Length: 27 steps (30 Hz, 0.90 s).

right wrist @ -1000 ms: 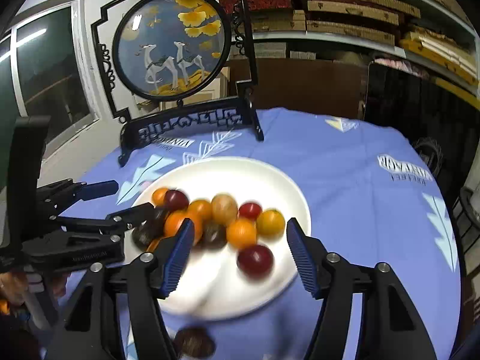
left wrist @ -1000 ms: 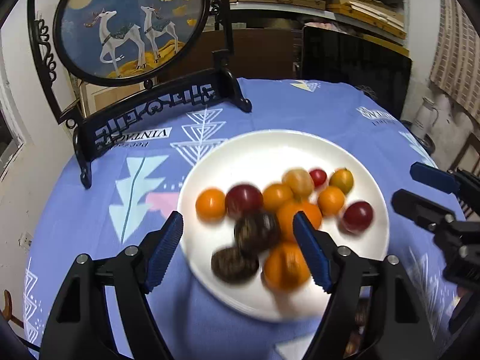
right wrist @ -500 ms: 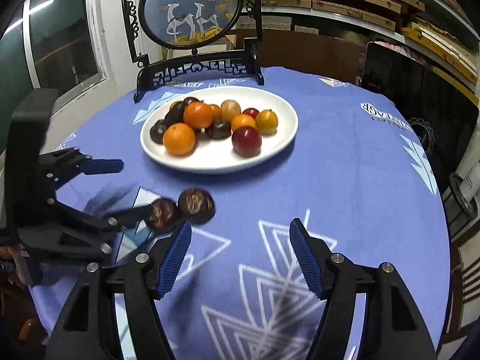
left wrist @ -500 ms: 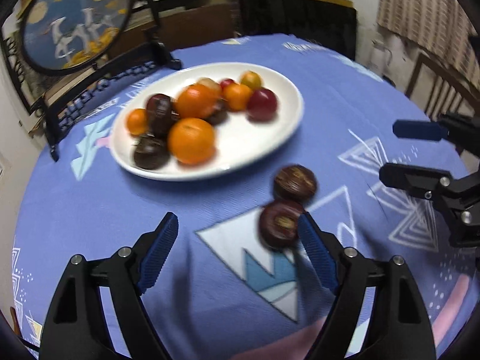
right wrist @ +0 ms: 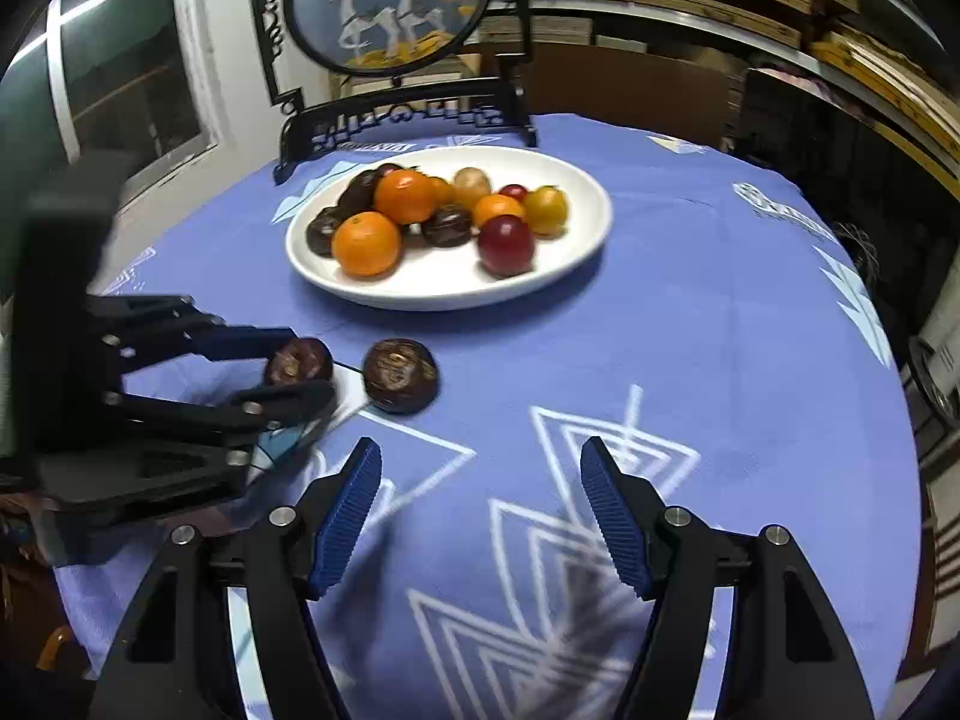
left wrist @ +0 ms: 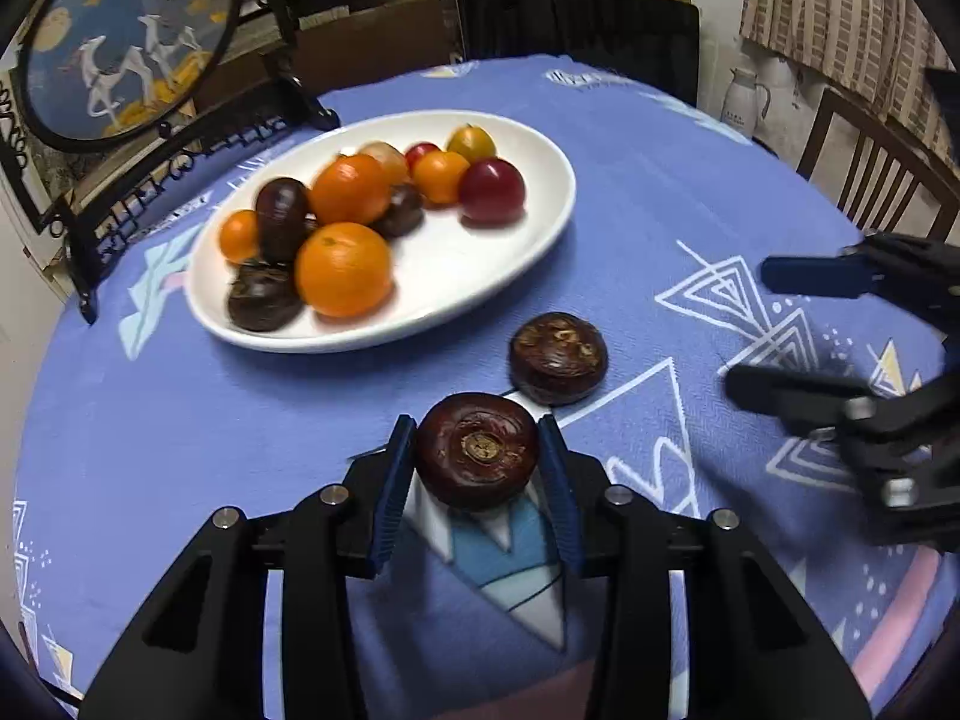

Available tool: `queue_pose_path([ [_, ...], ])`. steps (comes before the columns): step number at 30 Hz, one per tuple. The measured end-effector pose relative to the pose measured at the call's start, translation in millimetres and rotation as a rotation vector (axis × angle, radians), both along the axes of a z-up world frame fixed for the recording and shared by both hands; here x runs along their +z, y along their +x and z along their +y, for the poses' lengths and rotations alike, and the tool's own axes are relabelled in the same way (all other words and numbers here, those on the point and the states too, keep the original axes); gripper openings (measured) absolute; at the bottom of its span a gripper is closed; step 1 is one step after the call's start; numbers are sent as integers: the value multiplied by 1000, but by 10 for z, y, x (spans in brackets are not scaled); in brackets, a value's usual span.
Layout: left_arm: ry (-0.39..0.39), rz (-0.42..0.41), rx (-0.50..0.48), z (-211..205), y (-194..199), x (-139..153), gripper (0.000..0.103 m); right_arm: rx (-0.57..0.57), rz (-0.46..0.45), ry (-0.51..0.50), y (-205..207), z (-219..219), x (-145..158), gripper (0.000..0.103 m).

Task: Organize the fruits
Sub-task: 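Grasp a dark mangosteen with the left tool while the right tool grasps another mangosteen, then lower both mangosteens onto the white plate and open both tools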

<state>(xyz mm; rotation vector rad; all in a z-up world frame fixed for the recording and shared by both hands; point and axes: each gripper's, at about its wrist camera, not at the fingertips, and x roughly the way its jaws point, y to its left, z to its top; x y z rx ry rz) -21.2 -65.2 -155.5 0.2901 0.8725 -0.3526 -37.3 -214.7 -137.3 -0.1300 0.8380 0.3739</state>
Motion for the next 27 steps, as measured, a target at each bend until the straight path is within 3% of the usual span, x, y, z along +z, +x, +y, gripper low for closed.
queue_pose_path([
  [11, 10, -32, 80, 426, 3, 146, 40, 66, 54, -66, 425, 591, -219, 70],
  [13, -1, -22, 92, 469, 33, 124, 40, 72, 64, -81, 440, 639, -261, 62],
  [14, -8, -17, 97, 484, 48, 111, 40, 85, 66, -91, 436, 668, -281, 45],
  [15, -11, -14, 99, 490, 56, 96, 40, 95, 67, -100, 425, 682, -293, 41],
  [27, -37, -28, 104, 448, -79, 175, 40, 93, 10, -89, 45, 573, -63, 41],
])
